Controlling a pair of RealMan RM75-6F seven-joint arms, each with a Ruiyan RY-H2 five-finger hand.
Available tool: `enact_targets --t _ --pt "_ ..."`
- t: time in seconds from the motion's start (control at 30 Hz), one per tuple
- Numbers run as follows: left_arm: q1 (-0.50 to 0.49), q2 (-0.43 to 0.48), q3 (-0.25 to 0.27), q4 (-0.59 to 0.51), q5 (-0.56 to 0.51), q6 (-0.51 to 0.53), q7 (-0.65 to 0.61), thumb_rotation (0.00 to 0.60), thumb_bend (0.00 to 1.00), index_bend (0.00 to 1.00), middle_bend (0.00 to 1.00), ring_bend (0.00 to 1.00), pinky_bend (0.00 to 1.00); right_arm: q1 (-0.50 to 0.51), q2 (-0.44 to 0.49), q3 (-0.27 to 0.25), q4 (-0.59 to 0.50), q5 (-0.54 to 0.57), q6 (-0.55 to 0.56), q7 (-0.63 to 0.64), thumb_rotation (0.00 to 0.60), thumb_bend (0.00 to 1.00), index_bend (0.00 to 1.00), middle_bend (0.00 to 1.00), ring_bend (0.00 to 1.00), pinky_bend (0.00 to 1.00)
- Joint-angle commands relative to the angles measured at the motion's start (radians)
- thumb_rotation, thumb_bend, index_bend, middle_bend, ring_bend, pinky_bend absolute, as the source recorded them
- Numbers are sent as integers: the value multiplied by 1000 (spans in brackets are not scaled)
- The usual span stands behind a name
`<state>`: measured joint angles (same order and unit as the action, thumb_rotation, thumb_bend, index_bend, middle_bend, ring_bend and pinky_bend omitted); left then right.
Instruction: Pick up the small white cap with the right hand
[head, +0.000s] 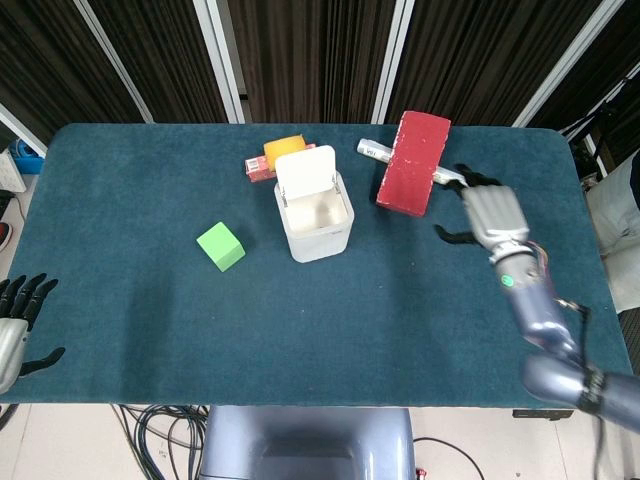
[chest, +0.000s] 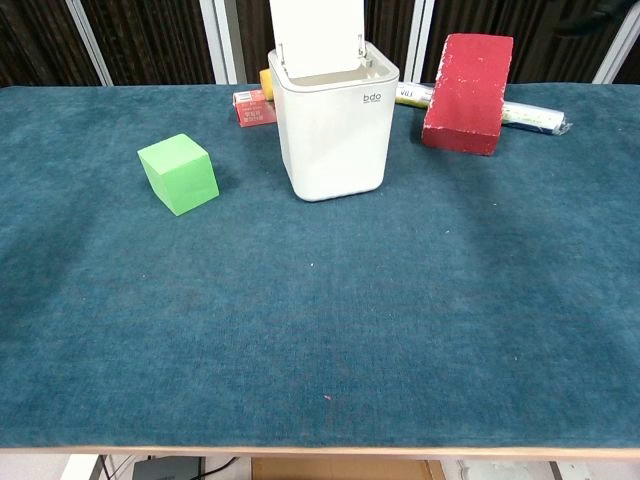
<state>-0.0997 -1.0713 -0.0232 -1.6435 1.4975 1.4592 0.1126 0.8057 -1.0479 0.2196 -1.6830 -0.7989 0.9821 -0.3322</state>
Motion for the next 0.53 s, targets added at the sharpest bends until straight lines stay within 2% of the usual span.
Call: enact_targets --t 0.03,0.1,0.2,0.27,0.33,0.53 --pt "1 -3 -3 2 -1 5 0 600 162 134 144 30 12 -233 88 -134 -61 -285 202 167 600 193 215 138 173 253" --pt "3 -5 -9 5 -9 11 0 600 162 134 144 30 12 -342 82 -200 -44 -423 334 222 600 193 215 138 173 252" --pt "4 -5 -12 7 -18 9 -1 600 161 134 144 30 12 -418 60 -244 -14 -511 431 251 600 193 215 138 172 253" --pt "3 -4 -14 8 -19 9 -4 600 161 134 144 30 12 -506 17 -293 24 -594 546 267 600 193 215 137 171 253" --pt "2 -6 -16 12 -20 11 -9 600 162 134 144 30 12 -562 -25 -322 69 -646 612 274 600 193 214 137 171 253" --pt "1 -7 -19 21 -25 8 -19 600 162 134 144 30 12 -648 -103 -355 140 -713 690 258 600 193 213 137 171 252"
